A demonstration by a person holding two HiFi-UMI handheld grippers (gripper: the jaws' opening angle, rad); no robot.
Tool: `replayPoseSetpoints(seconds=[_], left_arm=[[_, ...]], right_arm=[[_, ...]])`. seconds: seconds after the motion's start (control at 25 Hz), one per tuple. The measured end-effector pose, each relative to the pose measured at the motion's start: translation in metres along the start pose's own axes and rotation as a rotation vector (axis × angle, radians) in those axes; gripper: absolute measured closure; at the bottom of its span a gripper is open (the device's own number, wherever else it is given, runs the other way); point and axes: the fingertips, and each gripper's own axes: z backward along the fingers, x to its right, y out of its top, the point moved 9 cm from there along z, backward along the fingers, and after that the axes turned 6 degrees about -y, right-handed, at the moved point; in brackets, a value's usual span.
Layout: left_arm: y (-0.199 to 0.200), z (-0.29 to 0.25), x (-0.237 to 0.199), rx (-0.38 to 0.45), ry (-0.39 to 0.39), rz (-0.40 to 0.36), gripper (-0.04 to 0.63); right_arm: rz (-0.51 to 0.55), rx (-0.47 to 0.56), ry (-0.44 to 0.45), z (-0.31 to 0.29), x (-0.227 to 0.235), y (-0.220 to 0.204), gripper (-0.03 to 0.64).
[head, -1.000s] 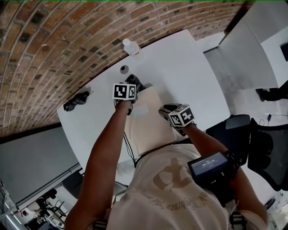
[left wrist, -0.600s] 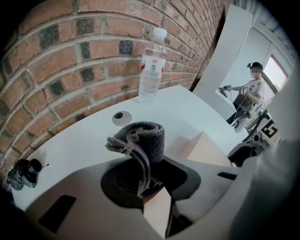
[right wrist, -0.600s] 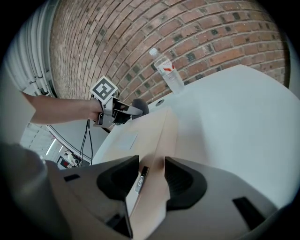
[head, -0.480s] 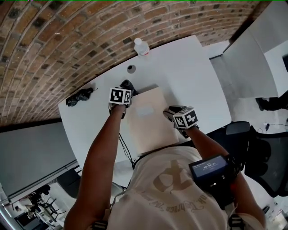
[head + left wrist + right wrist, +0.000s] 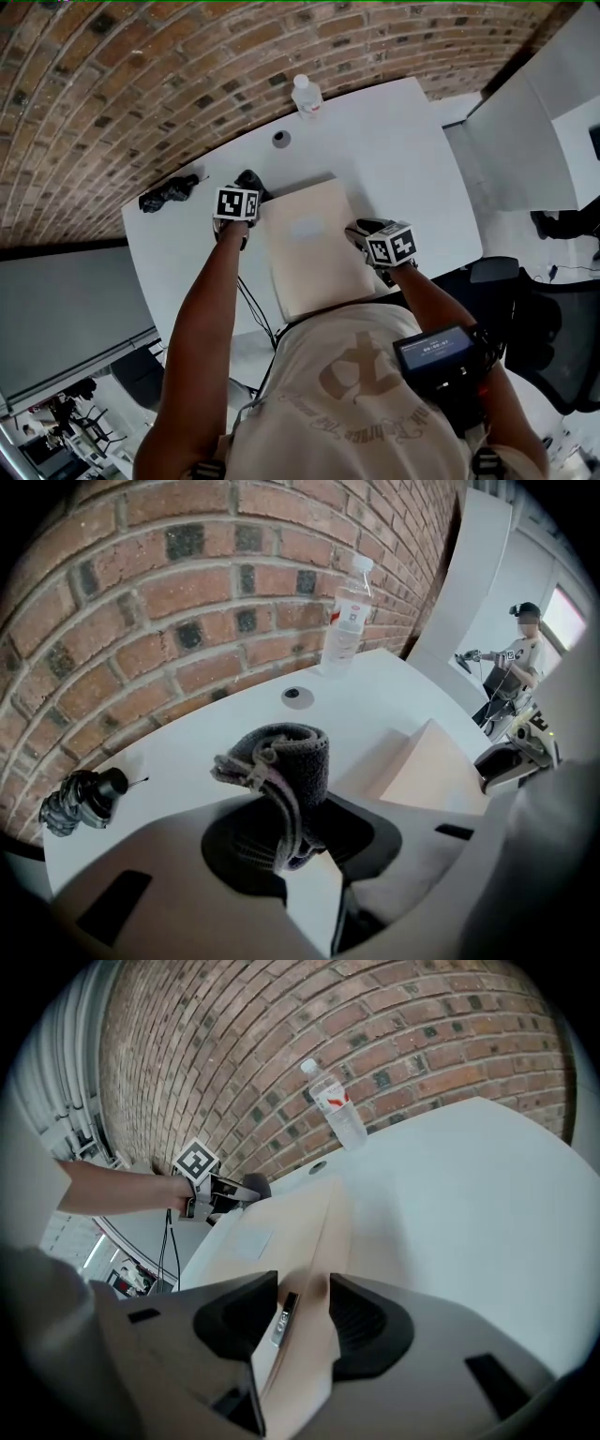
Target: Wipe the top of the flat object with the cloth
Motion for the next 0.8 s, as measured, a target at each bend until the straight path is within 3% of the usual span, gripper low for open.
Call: replayPoseSetpoints(seconds=[0.24, 0.48, 0.64, 0.8], left_arm=[[-0.014, 0.024, -0.013, 0.017, 0.076, -0.002, 0.494], [-0.007, 0.054, -0.004, 0.101, 0.108, -0.041, 0.494], [0.013, 0.059, 0.026, 0.138, 0.020, -0.081, 0.494], [0.034, 0.050, 0.071, 0.136, -0.154, -0.107, 0.494]], right_arm=[[0.018, 0.000, 0.003, 0.000, -0.001, -0.001, 0.434], [0.011, 0.007, 0.009, -0.002, -0.001, -0.001, 0.434], [0.010, 0.008, 0.015, -0.002, 0.000, -0.001, 0.434], [0.000, 0.007, 0.019, -0.003, -0.001, -0.001, 0.434]])
